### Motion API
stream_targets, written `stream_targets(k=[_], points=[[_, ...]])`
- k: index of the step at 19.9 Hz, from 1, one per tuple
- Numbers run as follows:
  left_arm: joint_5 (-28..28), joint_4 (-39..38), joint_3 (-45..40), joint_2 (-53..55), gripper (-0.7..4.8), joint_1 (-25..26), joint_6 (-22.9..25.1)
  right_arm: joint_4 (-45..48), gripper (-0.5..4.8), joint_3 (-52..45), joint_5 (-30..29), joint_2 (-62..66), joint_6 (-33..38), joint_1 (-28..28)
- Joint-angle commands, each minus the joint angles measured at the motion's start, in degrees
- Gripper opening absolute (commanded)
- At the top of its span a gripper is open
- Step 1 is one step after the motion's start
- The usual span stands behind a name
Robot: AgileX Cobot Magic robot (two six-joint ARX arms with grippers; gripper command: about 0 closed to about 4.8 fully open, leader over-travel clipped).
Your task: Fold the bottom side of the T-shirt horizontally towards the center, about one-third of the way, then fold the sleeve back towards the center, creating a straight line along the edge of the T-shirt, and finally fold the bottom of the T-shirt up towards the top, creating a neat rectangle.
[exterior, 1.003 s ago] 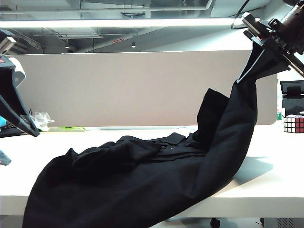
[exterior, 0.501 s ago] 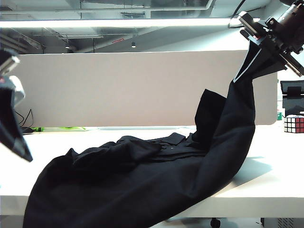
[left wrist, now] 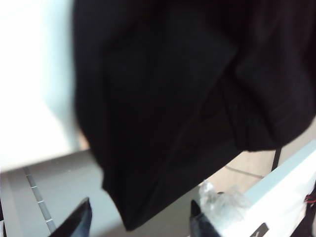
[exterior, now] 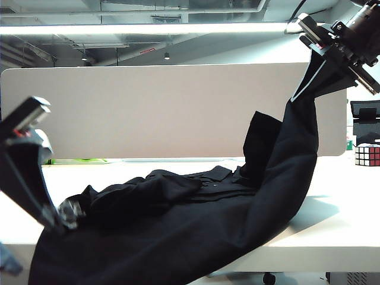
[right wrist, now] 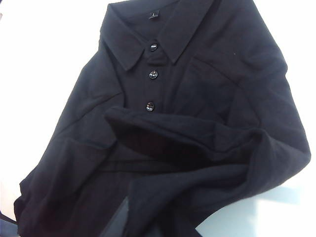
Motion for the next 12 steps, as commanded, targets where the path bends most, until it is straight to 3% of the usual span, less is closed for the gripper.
stream_targets(k=[1, 3, 5, 7, 10, 12], points=[[-0.5, 7.0, 0.2, 3.2, 2.47, -4.7, -2.0, 0.8, -0.05, 0.3, -0.2, -0.4, -0.4, 0.0], [-1.5, 9.0, 0.2, 3.8, 2.44, -6.5, -2.9, 0.8, -0.05, 0.3, -0.2, -0.4, -0.3, 0.0], [-4.3, 9.9, 0.2, 3.8, 1.5, -8.2, -3.0, 0.7, -0.05, 0.3, -0.2, -0.4, -0.4, 0.0], [-5.4, 10.0, 0.1, 3.8, 1.24, -8.2, -2.8, 0.6, -0.05, 0.3, -0.2, -0.4, -0.4, 0.0], [-4.0, 12.3, 0.1, 3.8, -0.06, -8.2, -2.3, 0.5, -0.05, 0.3, -0.2, -0.4, -0.4, 0.0], [-0.5, 15.4, 0.2, 3.7, -0.06, -8.2, -3.0, 0.6, -0.05, 0.3, -0.1, -0.4, -0.4, 0.0]])
